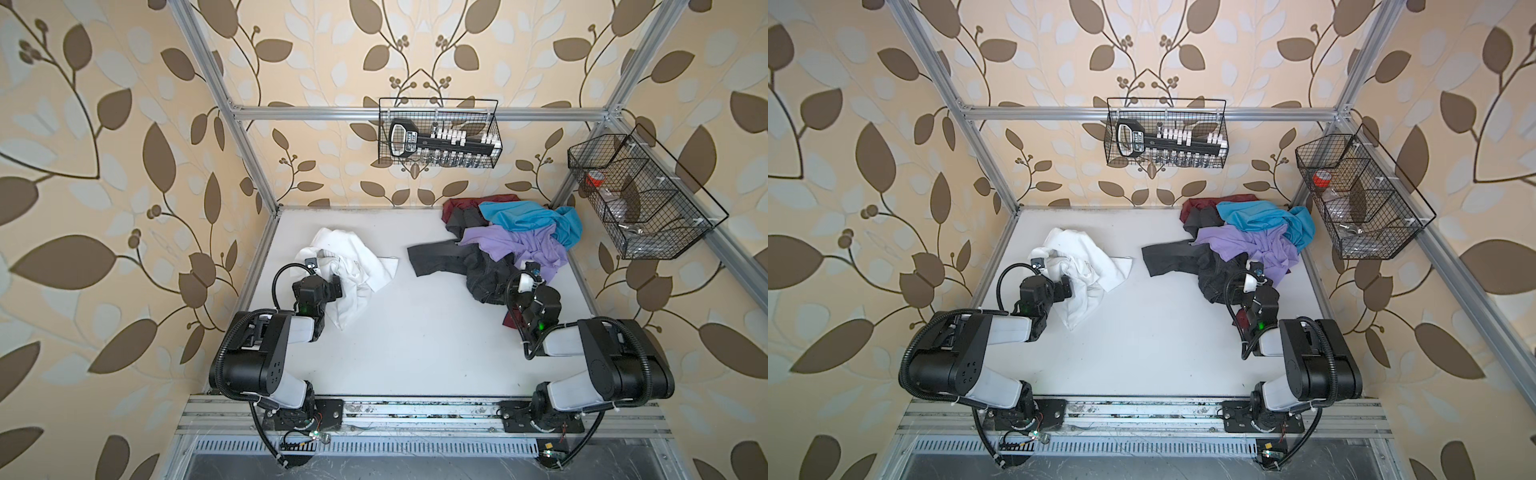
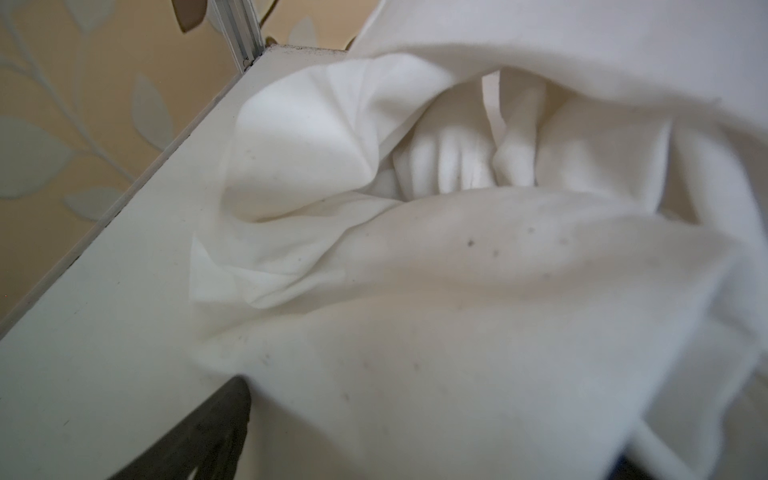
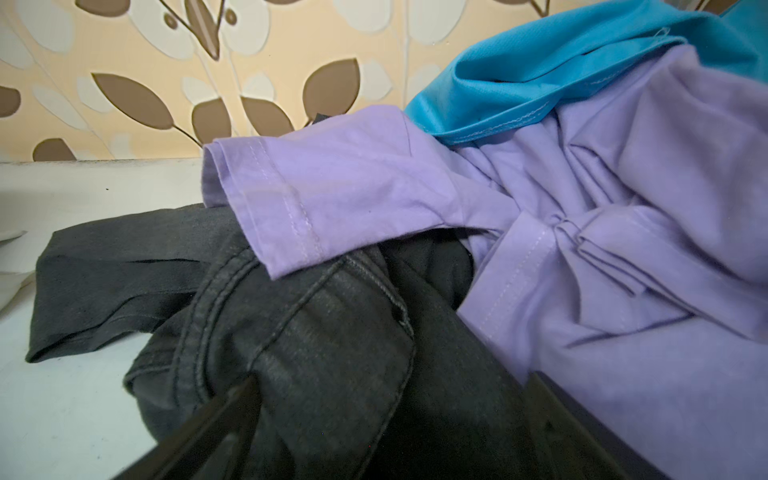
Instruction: Pick out a specific cloth from the pile
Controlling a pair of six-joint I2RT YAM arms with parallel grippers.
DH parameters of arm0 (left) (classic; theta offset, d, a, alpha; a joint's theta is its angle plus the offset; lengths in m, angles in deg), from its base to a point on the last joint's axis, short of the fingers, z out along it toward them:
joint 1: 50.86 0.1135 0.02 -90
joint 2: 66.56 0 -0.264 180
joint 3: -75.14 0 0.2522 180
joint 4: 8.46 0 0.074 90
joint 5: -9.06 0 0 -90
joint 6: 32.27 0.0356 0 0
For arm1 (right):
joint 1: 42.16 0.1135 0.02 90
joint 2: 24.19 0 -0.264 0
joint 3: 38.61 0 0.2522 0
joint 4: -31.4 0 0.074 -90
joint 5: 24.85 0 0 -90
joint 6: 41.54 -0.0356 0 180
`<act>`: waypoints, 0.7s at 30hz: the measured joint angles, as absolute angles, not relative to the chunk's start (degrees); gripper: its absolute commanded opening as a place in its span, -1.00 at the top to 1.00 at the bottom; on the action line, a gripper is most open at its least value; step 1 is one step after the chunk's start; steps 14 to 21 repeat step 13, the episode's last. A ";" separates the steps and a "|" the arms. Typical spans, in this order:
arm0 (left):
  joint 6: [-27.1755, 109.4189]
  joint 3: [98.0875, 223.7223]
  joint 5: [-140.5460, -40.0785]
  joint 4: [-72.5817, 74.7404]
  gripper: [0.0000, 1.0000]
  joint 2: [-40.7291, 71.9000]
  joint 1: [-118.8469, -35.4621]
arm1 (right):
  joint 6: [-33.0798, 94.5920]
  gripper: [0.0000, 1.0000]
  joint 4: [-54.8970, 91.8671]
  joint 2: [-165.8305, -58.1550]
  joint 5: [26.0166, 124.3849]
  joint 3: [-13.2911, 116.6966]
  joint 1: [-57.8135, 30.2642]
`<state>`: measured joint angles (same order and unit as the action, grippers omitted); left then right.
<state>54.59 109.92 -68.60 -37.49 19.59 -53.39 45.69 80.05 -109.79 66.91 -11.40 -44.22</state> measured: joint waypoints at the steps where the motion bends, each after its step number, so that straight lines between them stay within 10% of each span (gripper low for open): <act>1: 54.59 109.92 -68.60 -37.38 -0.98 19.59 -53.39 | 45.69 -0.99 80.05 -109.79 66.86 -11.40 -44.22; 21: 54.59 109.92 -68.65 -37.22 -0.98 19.59 -53.39 | 45.69 -0.99 80.05 -109.79 66.84 -11.40 -44.22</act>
